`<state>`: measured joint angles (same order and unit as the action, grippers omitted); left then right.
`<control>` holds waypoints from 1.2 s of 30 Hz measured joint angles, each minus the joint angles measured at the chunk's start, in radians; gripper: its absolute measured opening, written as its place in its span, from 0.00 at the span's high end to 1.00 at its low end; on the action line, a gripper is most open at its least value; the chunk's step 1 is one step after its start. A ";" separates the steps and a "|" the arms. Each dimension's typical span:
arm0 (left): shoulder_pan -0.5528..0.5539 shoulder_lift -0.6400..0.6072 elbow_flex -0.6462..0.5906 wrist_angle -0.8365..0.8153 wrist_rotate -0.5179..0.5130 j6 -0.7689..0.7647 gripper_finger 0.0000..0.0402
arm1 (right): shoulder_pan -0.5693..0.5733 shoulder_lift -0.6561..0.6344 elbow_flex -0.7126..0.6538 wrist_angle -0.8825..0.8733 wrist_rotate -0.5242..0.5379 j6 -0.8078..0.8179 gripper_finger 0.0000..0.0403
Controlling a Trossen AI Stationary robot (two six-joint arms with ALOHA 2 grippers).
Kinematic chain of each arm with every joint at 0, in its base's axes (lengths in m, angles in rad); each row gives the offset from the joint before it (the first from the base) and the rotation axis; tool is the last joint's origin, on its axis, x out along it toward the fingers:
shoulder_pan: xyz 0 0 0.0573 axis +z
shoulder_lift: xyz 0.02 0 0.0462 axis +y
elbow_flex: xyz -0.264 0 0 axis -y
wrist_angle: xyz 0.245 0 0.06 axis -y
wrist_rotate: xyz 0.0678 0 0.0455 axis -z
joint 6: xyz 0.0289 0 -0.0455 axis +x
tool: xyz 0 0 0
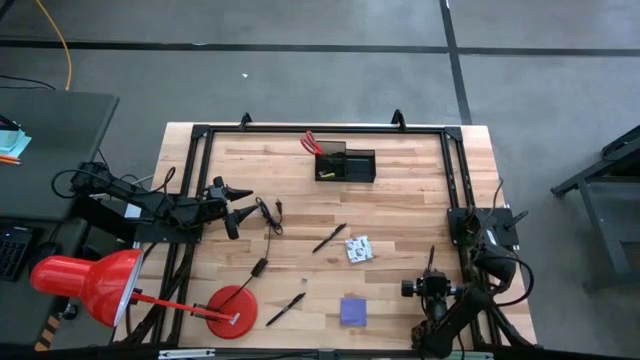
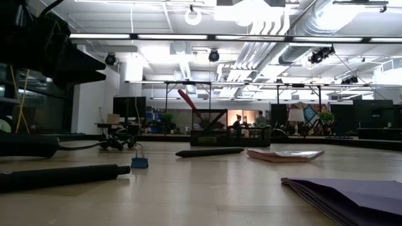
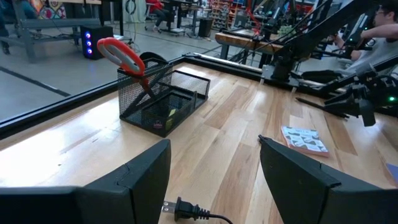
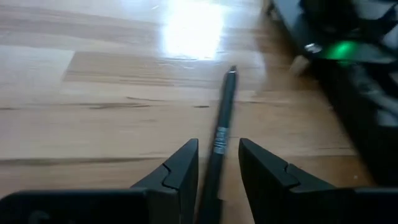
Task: Pick and place office supplies into organizer
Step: Put the right black pen into the mesh desk organizer
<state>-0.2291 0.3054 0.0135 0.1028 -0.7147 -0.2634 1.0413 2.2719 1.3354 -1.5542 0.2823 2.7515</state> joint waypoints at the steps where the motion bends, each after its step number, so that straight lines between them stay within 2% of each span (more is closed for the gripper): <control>1: 0.000 0.000 0.000 0.000 0.000 0.000 0.42 | -0.003 0.000 -0.007 0.020 0.011 0.006 0.73; 19: 0.000 0.000 0.000 0.000 0.000 0.000 0.42 | -0.009 -0.002 -0.036 0.088 0.019 0.059 0.73; 26: 0.000 0.000 0.000 0.000 0.000 0.000 0.42 | 0.002 -0.002 -0.037 0.078 0.034 -0.051 0.73; 36: 0.000 0.000 0.000 0.000 0.000 0.000 0.42 | 0.001 -0.001 -0.037 0.080 0.039 -0.063 0.73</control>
<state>-0.2292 0.3056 0.0135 0.1028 -0.7147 -0.2634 1.0420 2.2707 1.2980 -1.4738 0.3214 2.6884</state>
